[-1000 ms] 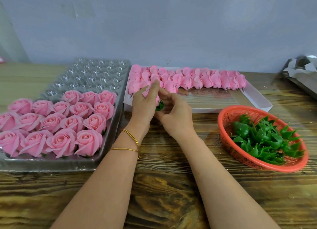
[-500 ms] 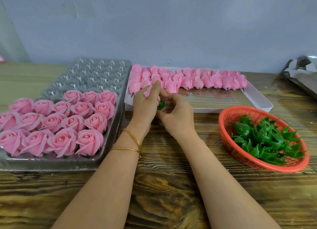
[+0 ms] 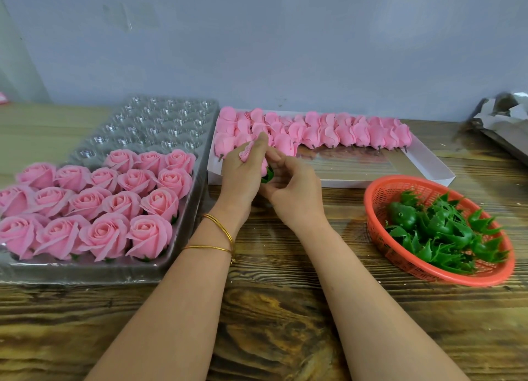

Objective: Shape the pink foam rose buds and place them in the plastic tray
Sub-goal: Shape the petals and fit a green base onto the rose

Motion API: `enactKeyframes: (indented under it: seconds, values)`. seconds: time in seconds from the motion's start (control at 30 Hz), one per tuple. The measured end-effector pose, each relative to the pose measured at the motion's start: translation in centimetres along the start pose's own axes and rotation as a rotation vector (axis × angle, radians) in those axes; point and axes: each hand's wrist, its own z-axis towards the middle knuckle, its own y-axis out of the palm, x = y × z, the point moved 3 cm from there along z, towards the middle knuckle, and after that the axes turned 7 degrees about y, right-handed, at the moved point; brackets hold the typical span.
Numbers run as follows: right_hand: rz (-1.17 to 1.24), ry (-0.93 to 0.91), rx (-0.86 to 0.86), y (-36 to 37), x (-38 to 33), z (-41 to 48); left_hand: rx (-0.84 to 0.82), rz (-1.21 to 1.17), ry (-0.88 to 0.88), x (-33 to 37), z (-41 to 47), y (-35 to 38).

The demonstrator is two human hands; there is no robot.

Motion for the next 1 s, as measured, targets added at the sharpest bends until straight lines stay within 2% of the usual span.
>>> enactKeyframes:
  seconds: [0.37,1.0]
  values:
    - [0.02,0.067,0.016,0.2,0.5,0.5,0.008,0.04,0.023,-0.3,0.1,0.0]
    - [0.193,0.179,0.009,0.2,1.0,0.7,-0.003,0.088,-0.02,-0.2,0.1,-0.2]
